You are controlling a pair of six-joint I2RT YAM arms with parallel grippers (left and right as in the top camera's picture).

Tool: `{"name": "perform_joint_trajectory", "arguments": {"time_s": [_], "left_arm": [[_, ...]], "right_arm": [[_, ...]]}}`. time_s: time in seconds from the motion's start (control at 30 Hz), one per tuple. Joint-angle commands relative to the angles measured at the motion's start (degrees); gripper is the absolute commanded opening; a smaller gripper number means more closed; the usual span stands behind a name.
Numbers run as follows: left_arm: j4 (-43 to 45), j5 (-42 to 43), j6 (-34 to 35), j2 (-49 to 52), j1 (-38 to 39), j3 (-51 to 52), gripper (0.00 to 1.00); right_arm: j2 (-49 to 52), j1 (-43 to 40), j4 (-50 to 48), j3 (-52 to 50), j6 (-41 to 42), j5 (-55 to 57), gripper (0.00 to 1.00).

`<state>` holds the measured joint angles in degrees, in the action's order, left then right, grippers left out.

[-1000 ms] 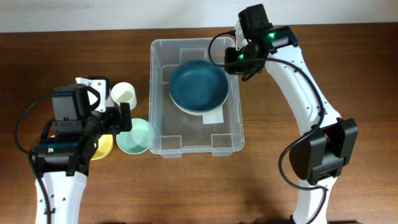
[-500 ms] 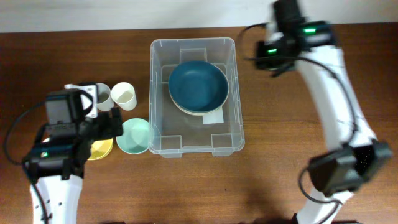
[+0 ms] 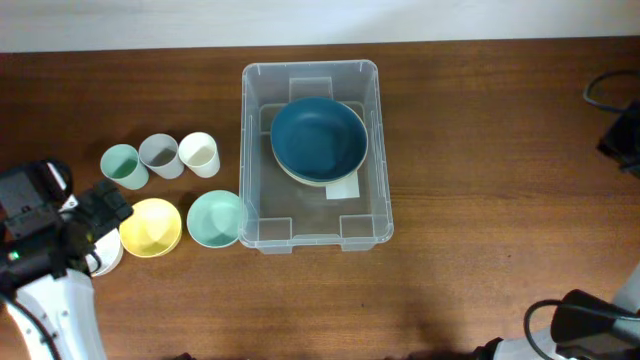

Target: Pack container

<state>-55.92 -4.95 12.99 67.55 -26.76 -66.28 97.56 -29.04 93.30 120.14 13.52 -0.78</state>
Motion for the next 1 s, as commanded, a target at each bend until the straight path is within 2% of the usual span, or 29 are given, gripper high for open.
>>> {"name": "perform_joint_trajectory", "arguments": {"time_s": [0.0,0.17,0.33,0.57,0.7,0.77,0.97], "left_arm": [[-0.11,-0.50,3.63,4.74,-4.31,0.17,1.00],[0.42,-0.50,7.28,10.47,-14.75,2.80,1.00],[3.17,-0.48,9.94,14.08,-21.35,7.48,1.00],[9.53,-0.48,9.25,18.64,-21.77,11.19,1.00],[10.91,-0.35,8.79,20.70,-21.77,11.21,0.99],[12.04,1.49,6.45,20.81,-21.66,11.21,0.99],[15.63,2.82,4.07,21.29,-21.62,11.23,0.99]], "right_arm": [[0.13,-0.87,0.24,-1.51,-1.31,-1.75,0.44],[0.13,-0.57,-0.48,-3.13,-1.33,-1.81,0.44],[0.13,-0.50,-1.55,-5.09,-1.31,-2.10,0.44],[-0.22,3.67,-1.53,-6.82,-1.29,-2.43,0.43],[-3.78,9.40,-0.63,-7.08,-1.31,-1.68,0.43],[-6.38,11.23,-0.46,-8.13,-1.31,-1.73,0.43],[-17.31,13.88,-3.67,-21.46,-1.31,-2.91,0.43]]}}
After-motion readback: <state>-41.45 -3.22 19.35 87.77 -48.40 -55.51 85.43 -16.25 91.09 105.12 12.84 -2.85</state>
